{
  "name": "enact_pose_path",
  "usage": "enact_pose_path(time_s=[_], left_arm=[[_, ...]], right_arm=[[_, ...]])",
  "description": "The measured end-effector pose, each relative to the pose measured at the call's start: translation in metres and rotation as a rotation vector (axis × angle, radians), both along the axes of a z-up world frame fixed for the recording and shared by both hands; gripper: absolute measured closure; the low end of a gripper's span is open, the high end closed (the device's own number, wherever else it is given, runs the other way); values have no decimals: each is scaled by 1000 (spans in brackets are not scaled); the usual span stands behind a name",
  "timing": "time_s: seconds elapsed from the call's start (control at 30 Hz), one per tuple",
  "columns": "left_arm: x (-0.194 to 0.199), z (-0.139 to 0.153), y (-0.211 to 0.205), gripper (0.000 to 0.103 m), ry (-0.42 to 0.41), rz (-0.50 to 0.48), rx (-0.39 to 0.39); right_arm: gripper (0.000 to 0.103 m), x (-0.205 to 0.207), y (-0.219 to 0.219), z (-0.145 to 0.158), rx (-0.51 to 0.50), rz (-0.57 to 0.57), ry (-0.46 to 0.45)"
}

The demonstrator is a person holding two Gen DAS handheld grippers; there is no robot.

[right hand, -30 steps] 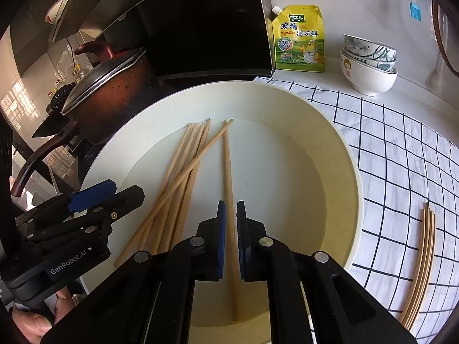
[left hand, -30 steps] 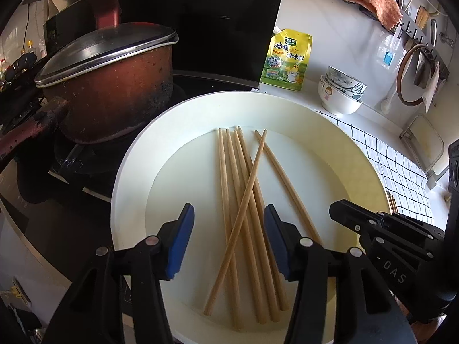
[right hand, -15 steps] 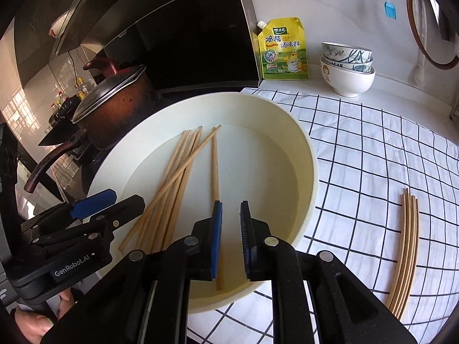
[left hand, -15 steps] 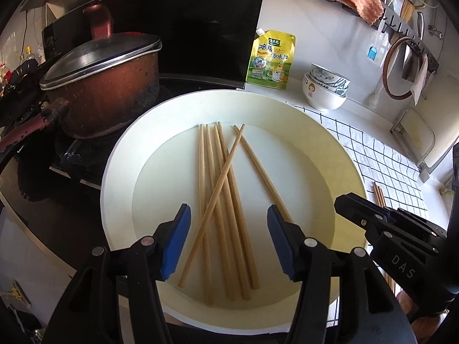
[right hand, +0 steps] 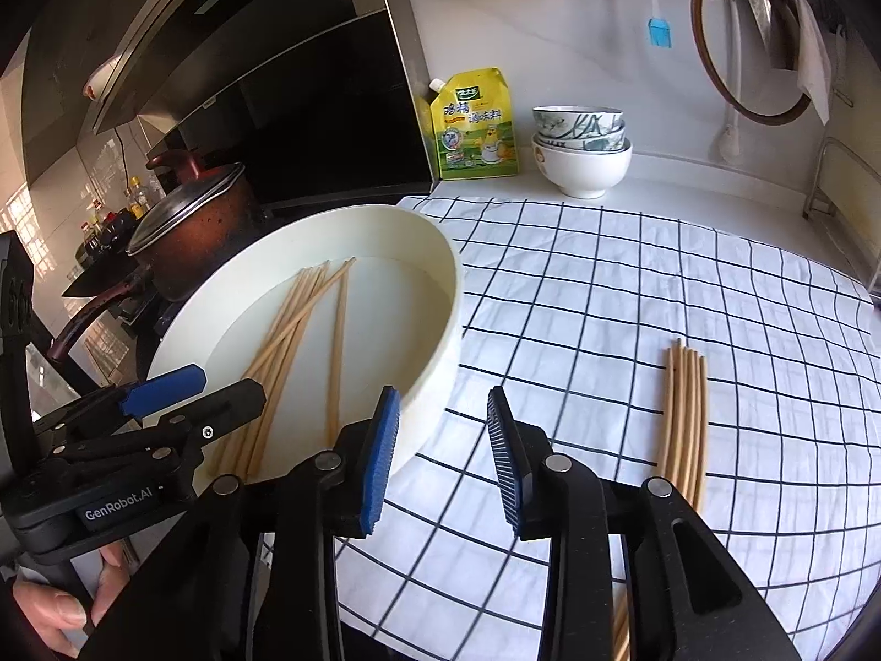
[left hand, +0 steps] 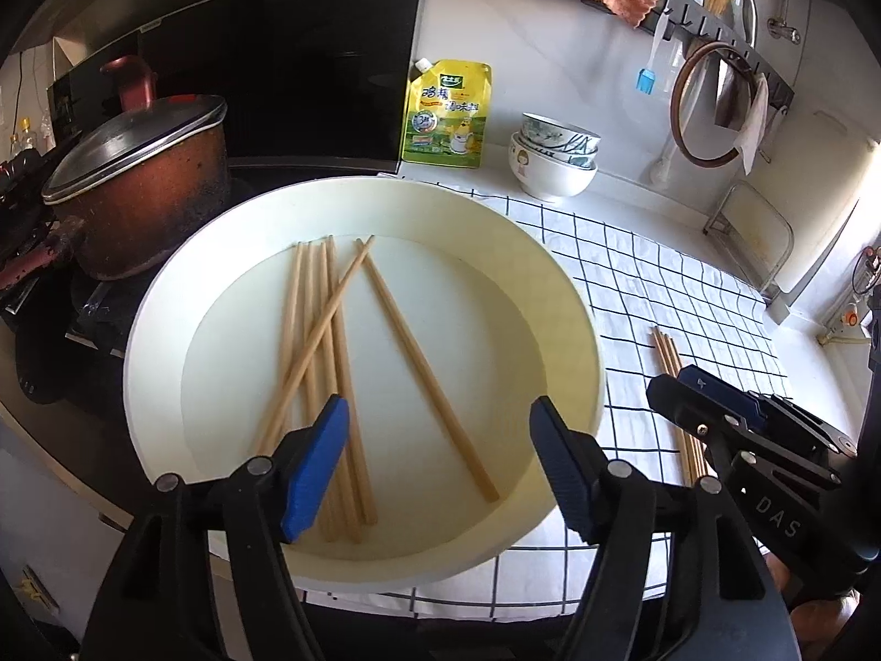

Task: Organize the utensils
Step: 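Withdraw both grippers from the basin back over the remaining chopsticks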

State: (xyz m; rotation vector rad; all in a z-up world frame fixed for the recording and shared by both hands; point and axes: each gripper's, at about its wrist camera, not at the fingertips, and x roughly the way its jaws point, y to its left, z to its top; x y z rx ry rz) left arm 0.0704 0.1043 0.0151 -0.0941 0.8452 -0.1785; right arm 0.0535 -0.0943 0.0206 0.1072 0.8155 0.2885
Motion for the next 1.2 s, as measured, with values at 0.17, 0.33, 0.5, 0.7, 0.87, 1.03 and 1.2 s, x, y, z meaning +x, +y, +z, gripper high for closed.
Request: enact_pose_path(time_s=[0.17,0.33,0.5,0.7,0.87,1.03,1.2], left_arm=[[-5,2,-23,34,-2,-45,-10],[-8,3,-48,34,-3,-98,-18],[-11,6,-75,34,-10,-152,-22],[-15,4,-103,34,-7,-193,-12],[-17,-2,-124,34,10,-219,-1],[-18,-7,-141,34,23,-237,11],[-15,-14,-151,34,42,-240,30]], right_arm=[[68,-15,-34,-2,-13,-60,-1],[65,-30,-71,-5,-29,-137,5],[64,-41,-104,-10,-24,-210,16],[63,-53,-131,-16,2,-256,22],[62,-58,-144,-21,16,-270,25],[61,-60,-152,-28,18,-276,32],[61,-58,-159,-37,35,-281,47]])
